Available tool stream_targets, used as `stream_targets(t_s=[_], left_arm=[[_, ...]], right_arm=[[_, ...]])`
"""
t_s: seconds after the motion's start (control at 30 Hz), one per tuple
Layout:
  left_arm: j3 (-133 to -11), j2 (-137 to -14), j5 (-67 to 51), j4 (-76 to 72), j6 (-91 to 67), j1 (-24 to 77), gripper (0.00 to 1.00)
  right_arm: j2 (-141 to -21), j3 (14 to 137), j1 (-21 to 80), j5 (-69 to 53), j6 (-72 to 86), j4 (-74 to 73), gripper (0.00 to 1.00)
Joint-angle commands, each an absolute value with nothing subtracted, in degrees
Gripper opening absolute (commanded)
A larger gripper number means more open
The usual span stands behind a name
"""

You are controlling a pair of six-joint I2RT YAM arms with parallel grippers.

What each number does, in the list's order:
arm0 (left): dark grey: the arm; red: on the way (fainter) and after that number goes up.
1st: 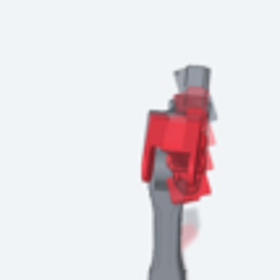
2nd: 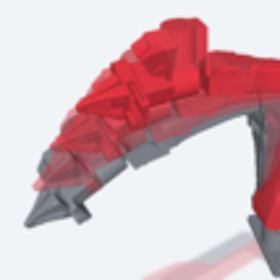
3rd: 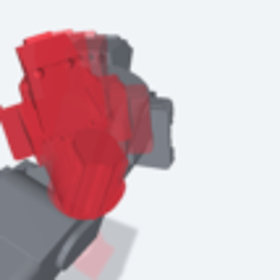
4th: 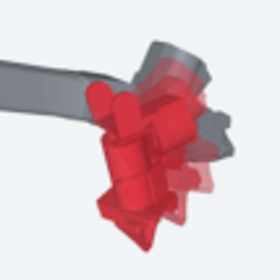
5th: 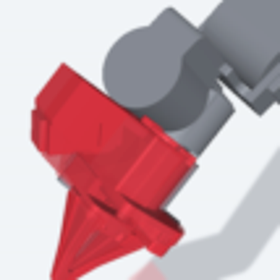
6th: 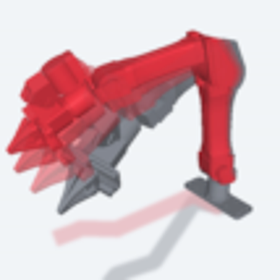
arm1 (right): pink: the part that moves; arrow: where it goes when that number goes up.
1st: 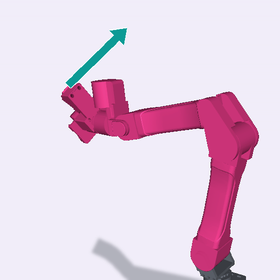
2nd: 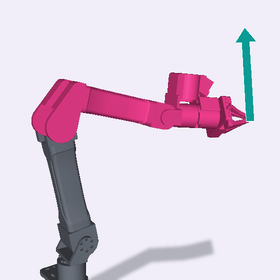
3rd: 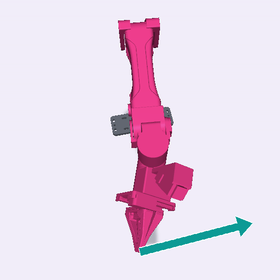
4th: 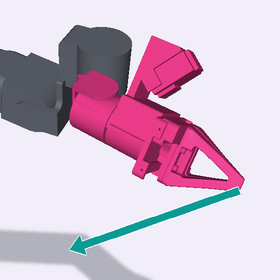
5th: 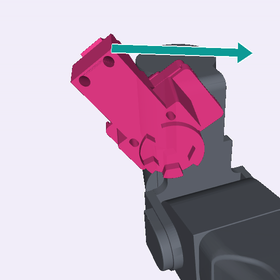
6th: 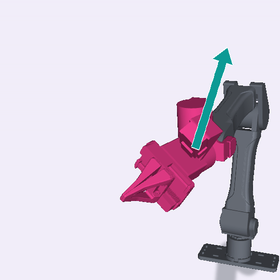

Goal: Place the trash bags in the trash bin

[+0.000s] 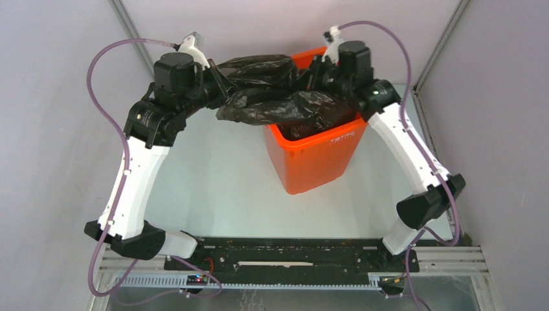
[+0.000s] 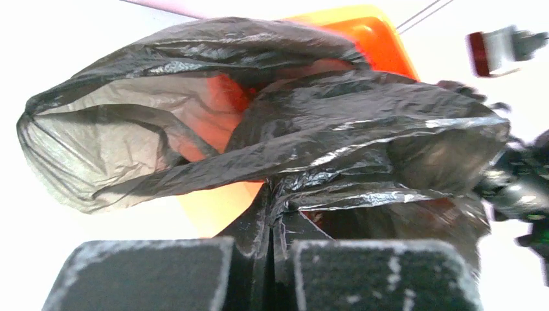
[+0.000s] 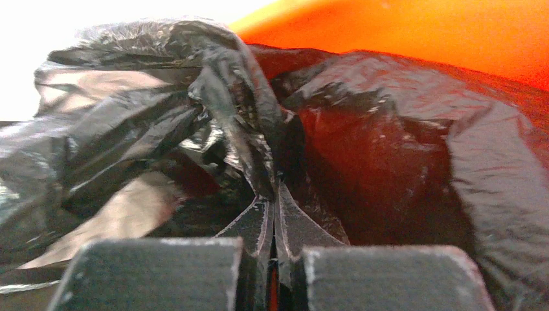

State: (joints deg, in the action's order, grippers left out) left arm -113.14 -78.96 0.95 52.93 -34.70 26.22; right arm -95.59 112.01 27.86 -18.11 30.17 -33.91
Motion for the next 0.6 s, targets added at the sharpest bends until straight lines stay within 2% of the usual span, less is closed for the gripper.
stream_targets(t_s=[0.0, 0.1, 0.17, 0.43, 0.57], left_arm=[[-111.2, -78.79, -6.23, 44.56, -38.97, 25.53, 0.0], [-108.33, -78.12, -9.82, 39.41, -41.5, 26.93, 0.0], [-108.64, -78.19, -10.58, 36.85, -42.54, 28.34, 0.0], [-117.45, -82.4, -11.6, 31.28, -45.11, 30.61, 0.0], [-112.39, -79.46, -5.82, 30.16, -46.32, 30.17, 0.0]], right_arm=[[-94.87, 108.06, 29.86, -8.1, 21.23, -35.03, 0.0], [-91.22, 99.9, 29.41, -6.87, 19.87, -29.5, 0.0], [-90.39, 99.47, 28.07, -6.66, 19.51, -30.23, 0.0], [-91.34, 116.71, 21.57, -13.03, 23.26, -43.76, 0.0], [-90.23, 122.15, 15.72, -20.26, 28.35, -48.3, 0.0]])
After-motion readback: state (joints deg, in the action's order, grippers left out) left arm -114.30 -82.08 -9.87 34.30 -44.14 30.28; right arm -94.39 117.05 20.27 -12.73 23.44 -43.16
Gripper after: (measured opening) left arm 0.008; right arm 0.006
